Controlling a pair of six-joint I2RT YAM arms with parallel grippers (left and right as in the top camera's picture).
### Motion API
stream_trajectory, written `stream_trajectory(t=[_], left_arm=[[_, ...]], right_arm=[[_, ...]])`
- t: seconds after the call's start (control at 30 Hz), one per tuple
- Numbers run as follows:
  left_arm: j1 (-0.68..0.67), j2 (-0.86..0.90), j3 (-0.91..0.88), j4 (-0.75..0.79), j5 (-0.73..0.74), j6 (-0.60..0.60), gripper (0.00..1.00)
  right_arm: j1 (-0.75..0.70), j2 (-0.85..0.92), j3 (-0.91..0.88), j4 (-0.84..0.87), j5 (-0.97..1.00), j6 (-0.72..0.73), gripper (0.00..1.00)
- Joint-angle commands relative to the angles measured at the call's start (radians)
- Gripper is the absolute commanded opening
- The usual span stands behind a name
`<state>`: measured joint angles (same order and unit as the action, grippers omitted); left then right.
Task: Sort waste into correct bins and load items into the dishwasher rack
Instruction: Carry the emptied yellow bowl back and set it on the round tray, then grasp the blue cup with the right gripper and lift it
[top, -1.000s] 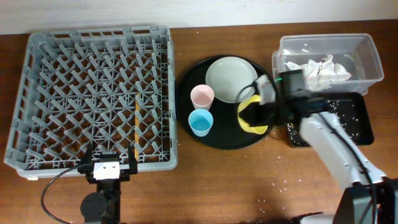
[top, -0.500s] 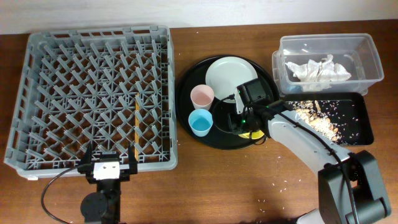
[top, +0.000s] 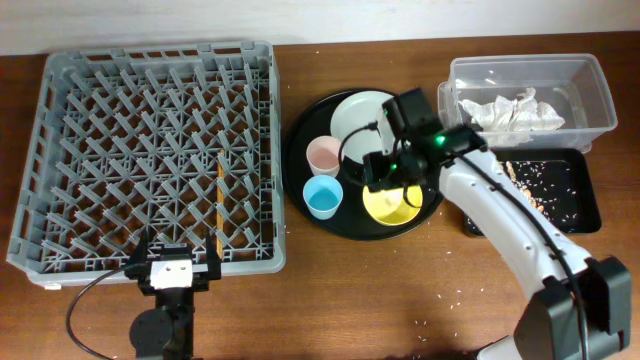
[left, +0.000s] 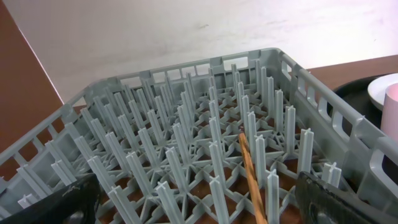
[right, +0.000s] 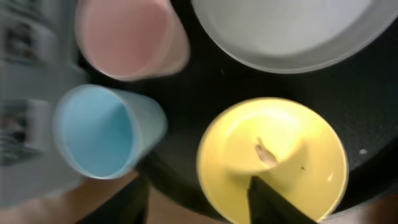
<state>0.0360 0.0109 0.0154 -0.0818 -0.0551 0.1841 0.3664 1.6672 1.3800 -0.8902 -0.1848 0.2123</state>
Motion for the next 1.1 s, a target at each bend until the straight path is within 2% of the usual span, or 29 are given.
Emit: stream_trajectory(t=[0.0,0.3,0.43,0.63,0.77,0.83,0.97,1.07], left_arm=[[0.007,-0.006,-0.006,0.001,0.011,0.016,0.99],[0.007,-0.006,-0.006,0.001,0.011,0.016,0.99],[0.007,-0.006,-0.006,0.001,0.011,0.016,0.99],[0.007,-0.006,-0.006,0.001,0.011,0.016,0.99],[0.007,-0.006,-0.006,0.001,0.011,0.016,0.99],[0.007,-0.006,-0.006,0.001,0.011,0.016,0.99],[0.007,-0.006,-0.006,0.002,0.011,0.016,0.99],[0.007,-0.006,-0.006,0.016,0.011,0.016,0.99]], right_arm=[[0.006,-0.022,0.034,-0.013,-0.127,0.006,0.62],[0.068,0.021,0.025,0.018,-0.151,0.006,0.62],[0.110,0.096,0.025,0.042,-0.140,0.008,0.51],[0.122,0.191,0.025,0.043,-0.111,0.033,0.41],[0.126,0.218,0.025,0.053,-0.111,0.034,0.25],[0.126,0.226,0.025,0.056,-0.111,0.033,0.22],[0.126,0.245,0.025,0.059,-0.111,0.033,0.20],[0.126,0.246,0.025,0.064,-0.111,0.033,0.12]])
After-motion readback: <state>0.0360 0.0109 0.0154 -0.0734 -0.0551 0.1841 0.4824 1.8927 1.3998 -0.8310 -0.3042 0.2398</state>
